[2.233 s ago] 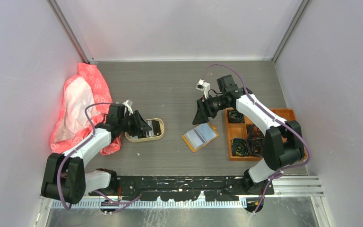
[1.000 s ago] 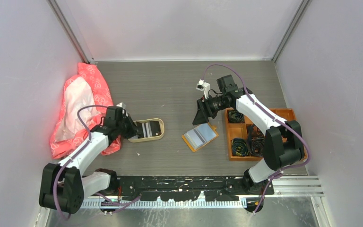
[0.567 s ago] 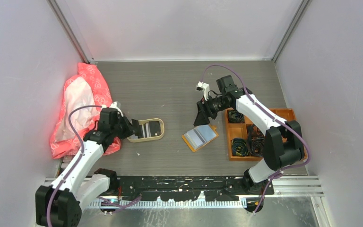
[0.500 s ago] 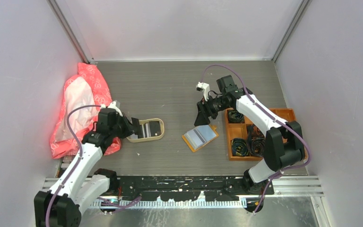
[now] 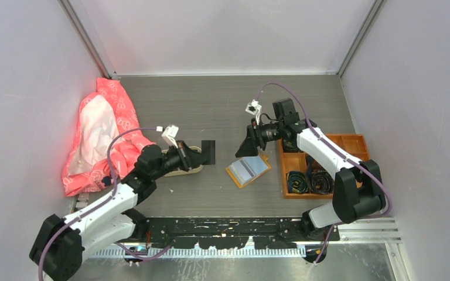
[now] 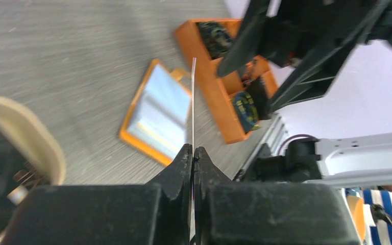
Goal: Put the credit cards into the card holder
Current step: Insert the credit card into the card holder.
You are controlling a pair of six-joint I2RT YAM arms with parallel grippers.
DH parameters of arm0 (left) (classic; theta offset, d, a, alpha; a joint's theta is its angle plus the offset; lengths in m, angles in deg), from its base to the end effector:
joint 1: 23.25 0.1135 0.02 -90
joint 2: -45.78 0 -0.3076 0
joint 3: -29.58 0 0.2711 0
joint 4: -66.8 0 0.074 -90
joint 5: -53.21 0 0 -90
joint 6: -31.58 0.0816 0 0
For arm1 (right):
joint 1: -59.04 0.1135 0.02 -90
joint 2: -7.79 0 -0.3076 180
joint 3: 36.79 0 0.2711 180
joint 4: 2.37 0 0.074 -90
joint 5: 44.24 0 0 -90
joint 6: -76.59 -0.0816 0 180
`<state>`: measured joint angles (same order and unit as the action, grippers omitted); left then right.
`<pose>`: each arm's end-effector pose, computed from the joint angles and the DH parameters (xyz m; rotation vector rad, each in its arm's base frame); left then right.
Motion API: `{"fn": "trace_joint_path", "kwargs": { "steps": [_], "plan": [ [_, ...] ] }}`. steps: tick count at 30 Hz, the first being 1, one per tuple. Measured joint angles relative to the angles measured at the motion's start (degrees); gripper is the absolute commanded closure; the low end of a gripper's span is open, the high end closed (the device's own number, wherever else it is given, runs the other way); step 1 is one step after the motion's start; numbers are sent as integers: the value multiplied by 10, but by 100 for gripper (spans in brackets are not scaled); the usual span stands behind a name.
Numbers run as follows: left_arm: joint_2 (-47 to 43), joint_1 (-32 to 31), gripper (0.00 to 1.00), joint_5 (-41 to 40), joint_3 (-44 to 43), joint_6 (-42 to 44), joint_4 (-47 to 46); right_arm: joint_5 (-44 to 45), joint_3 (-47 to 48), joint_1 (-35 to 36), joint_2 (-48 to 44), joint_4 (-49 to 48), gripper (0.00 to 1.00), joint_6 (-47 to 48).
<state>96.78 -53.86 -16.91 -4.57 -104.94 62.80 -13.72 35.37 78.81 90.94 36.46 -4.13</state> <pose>0.1863 -0.1424 0.2404 0.0001 1.9706 -1.2378 0.2811 0.1757 0.2790 -1.0037 2.0283 1.3343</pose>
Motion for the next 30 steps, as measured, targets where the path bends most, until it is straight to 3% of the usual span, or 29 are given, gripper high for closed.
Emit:
{"fn": "trace_joint_path", "kwargs": {
  "steps": [6,14,17,21,23,27,30],
  "plan": [
    [86,-55,100,-8,-3,-32,-189,-48,-48,0,-14,-166,29,-186],
    [151,-104,100,-4,-33,-47,-281,-57,-56,0,-29,-307,35,-347],
    [159,-114,100,-1,-44,-52,-299,-58,-56,1,-30,-334,55,-383],
    [166,-118,100,-2,-47,-58,-316,-67,-57,4,-30,-358,89,-409],
    [168,-118,93,-3,-47,-59,-316,-79,-57,7,-30,-370,99,-421],
    [167,-118,62,-9,-47,-61,-314,-96,-57,7,-33,-381,99,-414],
    [137,-119,50,-40,-44,-50,-270,-91,-36,6,-35,-284,99,-328]
  ]
}}
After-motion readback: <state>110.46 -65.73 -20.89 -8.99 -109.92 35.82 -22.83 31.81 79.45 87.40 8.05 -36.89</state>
